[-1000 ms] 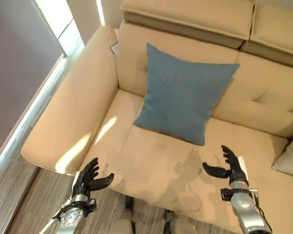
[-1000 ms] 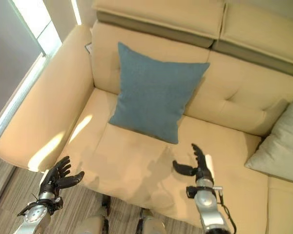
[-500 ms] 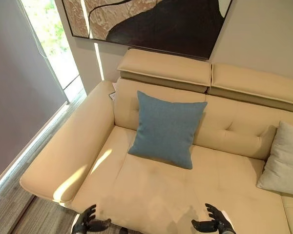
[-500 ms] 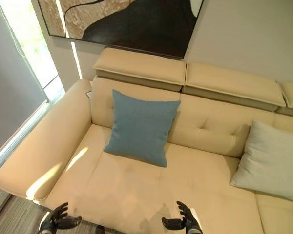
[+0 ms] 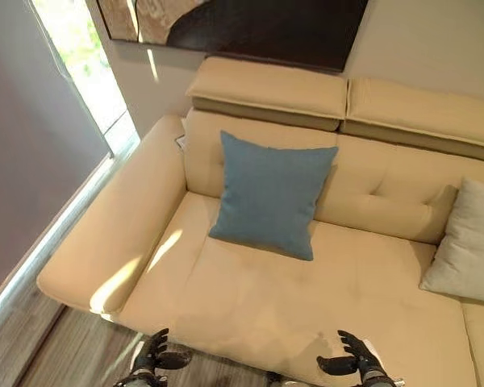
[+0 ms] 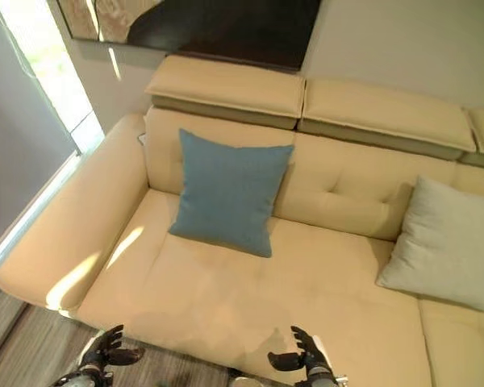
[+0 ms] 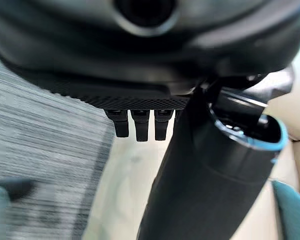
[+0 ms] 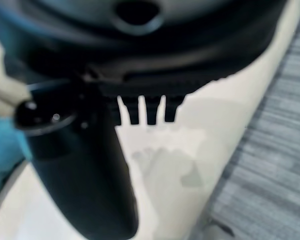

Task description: Pick up all the scattered cushions and arrange them neatly on the sofa.

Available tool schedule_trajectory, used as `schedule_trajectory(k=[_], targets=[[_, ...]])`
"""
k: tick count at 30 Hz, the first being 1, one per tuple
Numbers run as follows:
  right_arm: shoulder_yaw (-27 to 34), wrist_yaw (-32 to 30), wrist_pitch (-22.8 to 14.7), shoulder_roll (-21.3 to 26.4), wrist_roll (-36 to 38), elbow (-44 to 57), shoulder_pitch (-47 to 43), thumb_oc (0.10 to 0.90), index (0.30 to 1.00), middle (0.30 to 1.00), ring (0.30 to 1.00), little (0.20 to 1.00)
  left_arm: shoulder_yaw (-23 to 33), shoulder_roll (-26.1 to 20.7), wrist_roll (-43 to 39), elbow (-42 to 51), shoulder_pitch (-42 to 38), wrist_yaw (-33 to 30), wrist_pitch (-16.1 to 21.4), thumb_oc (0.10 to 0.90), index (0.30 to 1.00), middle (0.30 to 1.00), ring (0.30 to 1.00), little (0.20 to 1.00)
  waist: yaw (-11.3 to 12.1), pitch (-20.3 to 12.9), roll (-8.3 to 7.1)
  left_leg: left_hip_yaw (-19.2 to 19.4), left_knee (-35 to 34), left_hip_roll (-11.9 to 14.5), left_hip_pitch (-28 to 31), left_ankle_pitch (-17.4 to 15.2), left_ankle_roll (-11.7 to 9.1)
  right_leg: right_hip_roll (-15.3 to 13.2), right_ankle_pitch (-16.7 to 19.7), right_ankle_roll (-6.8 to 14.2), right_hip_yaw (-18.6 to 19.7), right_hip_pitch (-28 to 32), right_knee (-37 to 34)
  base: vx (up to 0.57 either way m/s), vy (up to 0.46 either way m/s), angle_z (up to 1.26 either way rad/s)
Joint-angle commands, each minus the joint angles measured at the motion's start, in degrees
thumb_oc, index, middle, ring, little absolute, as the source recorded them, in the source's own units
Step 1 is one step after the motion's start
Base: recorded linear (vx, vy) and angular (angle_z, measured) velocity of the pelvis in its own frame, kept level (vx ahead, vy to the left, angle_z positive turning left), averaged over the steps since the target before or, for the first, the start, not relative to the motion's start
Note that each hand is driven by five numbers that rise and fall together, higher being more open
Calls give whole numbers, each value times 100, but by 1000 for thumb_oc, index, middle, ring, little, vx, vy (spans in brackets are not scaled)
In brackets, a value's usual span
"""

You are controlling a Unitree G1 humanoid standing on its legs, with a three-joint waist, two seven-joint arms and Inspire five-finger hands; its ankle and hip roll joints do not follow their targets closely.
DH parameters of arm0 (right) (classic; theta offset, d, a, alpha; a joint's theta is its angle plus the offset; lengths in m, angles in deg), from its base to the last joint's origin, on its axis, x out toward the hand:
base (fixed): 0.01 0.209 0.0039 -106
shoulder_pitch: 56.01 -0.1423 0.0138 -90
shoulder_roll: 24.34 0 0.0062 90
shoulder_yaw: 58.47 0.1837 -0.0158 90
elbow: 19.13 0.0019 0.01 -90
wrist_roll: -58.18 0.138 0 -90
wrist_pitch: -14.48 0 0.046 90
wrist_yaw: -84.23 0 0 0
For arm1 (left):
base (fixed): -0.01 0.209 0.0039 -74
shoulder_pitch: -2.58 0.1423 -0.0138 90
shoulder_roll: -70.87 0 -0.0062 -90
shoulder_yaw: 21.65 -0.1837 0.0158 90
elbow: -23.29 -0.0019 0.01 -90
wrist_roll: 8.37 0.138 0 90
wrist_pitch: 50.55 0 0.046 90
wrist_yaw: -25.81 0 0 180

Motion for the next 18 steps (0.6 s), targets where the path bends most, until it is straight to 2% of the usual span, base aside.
schedule_trajectory(k=[1, 2, 3, 4, 6, 8, 9, 10, 11, 12, 13, 14, 15, 16, 18], targets=[[-48, -119, -126, -50, 31, 46, -126, 800, 900, 900, 900, 900, 16, -394, 198, 342, 110, -216, 290, 800, 900, 900, 900, 900, 105, -45, -171, -12, -207, -249, 388, -411, 252, 166, -315, 590, 104, -296, 22, -203, 215, 40], [-86, -123, -77, -71, -57, -11, -205, 800, 900, 900, 900, 900, -20, -389, 233, 378, 112, -211, 292, 800, 900, 900, 900, 900, 94, -48, -181, -36, -576, -370, 501, -629, 375, 71, -136, 696, 127, -441, 22, -205, 222, 22], [-116, -125, -55, -87, -107, -52, -234, 800, 900, 900, 900, 900, -31, -391, 248, 364, 115, -211, 304, 800, 900, 900, 900, 900, 100, -24, -178, -28, -689, -411, 524, -639, 421, 28, -60, 743, 123, -529, 48, -207, 222, 2], [-116, -126, -55, -87, -107, -53, -236, 800, 900, 900, 900, 900, -30, -391, 248, 363, 114, -211, 305, 800, 900, 900, 900, 900, 102, -25, -180, -26, -697, -414, 526, -633, 423, 26, -58, 745, 126, -532, 47, -183, 168, -5], [-268, -126, 10, -149, -324, -154, -337, 800, 900, 900, 900, 900, 5, -387, 333, 138, 114, -225, 298, 800, 900, 900, 900, 900, 215, 62, -247, -43, -868, -588, 452, -566, 545, -148, 104, 937, 77, -715, 45, -288, 230, -11], [-302, -111, 39, -196, -373, -193, -355, 800, 900, 900, 900, 900, 39, -390, 353, 52, 120, -230, 286, 800, 900, 900, 900, 900, 256, 106, -277, -38, -910, -624, 439, -516, 579, -221, 139, 989, 42, -759, 81, -218, 135, -16], [-319, -100, 53, -227, -395, -228, -389, 800, 900, 900, 900, 900, 33, -427, 413, -24, 95, -242, 271, 800, 900, 900, 900, 900, 249, 176, -301, -74, -956, -638, 412, -435, 615, -284, 228, 1082, 143, -843, 225, -344, 117, -22], [-358, -75, 105, -258, -349, -312, -516, 800, 900, 900, 900, 900, 40, -468, 395, -118, -29, -262, 229, 800, 900, 900, 900, 900, 286, 295, -285, -75, -951, -599, 265, -317, 678, -213, -70, 1053, 548, -927, 645, -440, 145, -16], [-358, -55, 113, -273, -315, -370, -521, 800, 900, 900, 900, 900, 65, -488, 373, -148, -50, -269, 216, 800, 900, 900, 900, 900, 318, 293, -284, -73, -955, -607, 187, -253, 712, -213, -182, 1008, 650, -878, 859, -321, 93, -12], [-358, -55, 113, -277, -315, -370, -523, 800, 900, 900, 900, 900, 66, -491, 373, -148, -52, -269, 216, 800, 900, 900, 900, 900, 312, 282, -297, -76, -958, -622, 169, -237, 714, -228, -176, 1011, 652, -896, 860, -192, 51, -11], [-362, -55, 108, -288, -289, -393, -510, 800, 900, 900, 900, 900, 85, -499, 343, -196, -49, -262, 206, 800, 900, 900, 900, 900, 358, 274, -284, -80, -954, -614, 78, -168, 765, -217, -316, 920, 678, -830, 1143, -226, 57, 0], [-338, -30, 111, -302, -278, -470, -483, 800, 900, 900, 900, 900, 116, -510, 365, -344, -41, -216, 164, 800, 900, 900, 900, 900, 449, 239, -257, -90, -959, -578, -30, -65, 811, -139, -623, 808, 721, -653, 1599, -224, 57, 5], [-338, -30, 111, -305, -278, -470, -485, 800, 900, 900, 900, 900, 117, -513, 365, -345, -42, -216, 164, 800, 900, 900, 900, 900, 445, 227, -264, -93, -961, -586, -48, -53, 812, -147, -613, 809, 720, -668, 1594, -201, 40, 9], [-321, -20, 111, -318, -267, -532, -454, 800, 900, 900, 900, 900, 144, -523, 399, -415, -32, -182, 136, 800, 900, 900, 900, 900, 500, 176, -248, -88, -967, -558, -120, -1, 839, -121, -764, 787, 735, -568, 1822, -129, -25, -10], [-293, 42, 117, -385, -230, -741, -414, 800, 900, 900, 900, 900, 199, -556, 515, -648, -4, -161, 86, 800, 900, 900, 900, 900, 672, -21, -322, -6, -935, -549, -327, 71, 822, -131, -974, 763, 695, -66, 1674, -143, -59, -6]])
